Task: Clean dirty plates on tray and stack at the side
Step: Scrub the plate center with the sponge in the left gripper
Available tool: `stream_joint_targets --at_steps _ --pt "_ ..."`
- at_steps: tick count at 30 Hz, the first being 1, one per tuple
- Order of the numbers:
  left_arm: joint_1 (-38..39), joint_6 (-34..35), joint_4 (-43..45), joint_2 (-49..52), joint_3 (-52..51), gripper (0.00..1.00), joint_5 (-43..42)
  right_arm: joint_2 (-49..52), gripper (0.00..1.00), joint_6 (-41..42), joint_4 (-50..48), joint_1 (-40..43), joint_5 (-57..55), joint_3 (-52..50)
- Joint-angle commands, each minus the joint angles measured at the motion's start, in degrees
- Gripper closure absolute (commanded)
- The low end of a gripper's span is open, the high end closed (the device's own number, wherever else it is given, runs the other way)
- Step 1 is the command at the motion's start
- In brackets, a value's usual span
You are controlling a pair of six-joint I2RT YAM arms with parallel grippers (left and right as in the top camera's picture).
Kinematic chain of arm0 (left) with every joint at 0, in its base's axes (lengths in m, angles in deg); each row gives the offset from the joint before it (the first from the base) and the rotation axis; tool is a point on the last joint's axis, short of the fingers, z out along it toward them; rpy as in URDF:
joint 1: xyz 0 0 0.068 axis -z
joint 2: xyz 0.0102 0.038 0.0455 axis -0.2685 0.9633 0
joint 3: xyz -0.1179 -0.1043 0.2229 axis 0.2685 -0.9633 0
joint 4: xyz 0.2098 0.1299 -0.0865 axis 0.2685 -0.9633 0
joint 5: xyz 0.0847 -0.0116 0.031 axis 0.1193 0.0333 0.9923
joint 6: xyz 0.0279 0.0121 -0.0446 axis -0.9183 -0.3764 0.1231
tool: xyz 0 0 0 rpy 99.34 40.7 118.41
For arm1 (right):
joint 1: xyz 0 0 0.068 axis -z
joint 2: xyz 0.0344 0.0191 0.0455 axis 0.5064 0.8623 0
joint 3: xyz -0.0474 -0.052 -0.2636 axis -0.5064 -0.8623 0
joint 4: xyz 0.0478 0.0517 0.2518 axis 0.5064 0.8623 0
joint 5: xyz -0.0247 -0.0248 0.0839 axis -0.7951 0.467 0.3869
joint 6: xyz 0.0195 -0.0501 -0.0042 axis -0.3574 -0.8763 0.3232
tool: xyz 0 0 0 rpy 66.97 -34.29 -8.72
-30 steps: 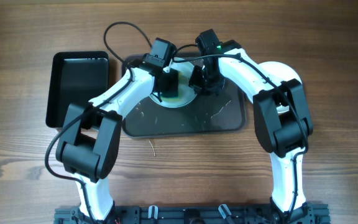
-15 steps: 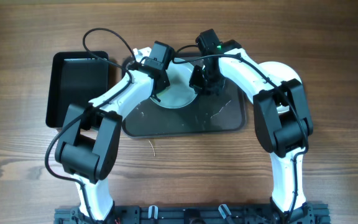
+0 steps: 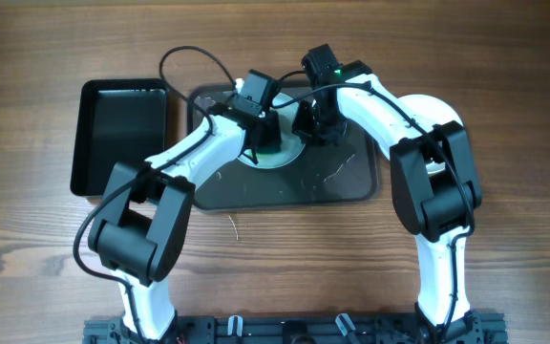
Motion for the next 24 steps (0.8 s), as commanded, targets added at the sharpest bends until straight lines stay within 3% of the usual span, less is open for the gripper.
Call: stream_joint_targets --at_steps 1,3,8,14,19,24 --pt "0.5 -3.8 0.1 -0.2 -1.1 0.96 -1.5 1.6 0.96 -0.2 0.1 0.4 -4.7 -0.6" --pt "-0.1 -3.0 -0.1 -0.2 -1.1 0.96 2.2 1.6 0.96 -0.2 0.1 0.4 -4.7 -0.6" --pt "-1.4 11.5 -5.5 -0.2 -1.1 0.96 17.1 1.6 0.96 -0.2 0.0 0.4 -4.7 -0.6" --pt "-1.6 19.1 -11.0 -0.2 -1.3 0.96 22.0 1.6 0.96 -1.6 -0.4 0.3 -4.0 -0.6" --pt "-1.6 16.5 -13.7 -0.2 -1.3 0.96 20.6 1.6 0.96 -1.7 -0.5 0.3 -3.8 -0.6" --pt "-1.6 -4.0 -11.2 -0.2 -1.2 0.96 0.2 1.6 0.96 -1.9 -0.5 0.3 -3.8 -0.6"
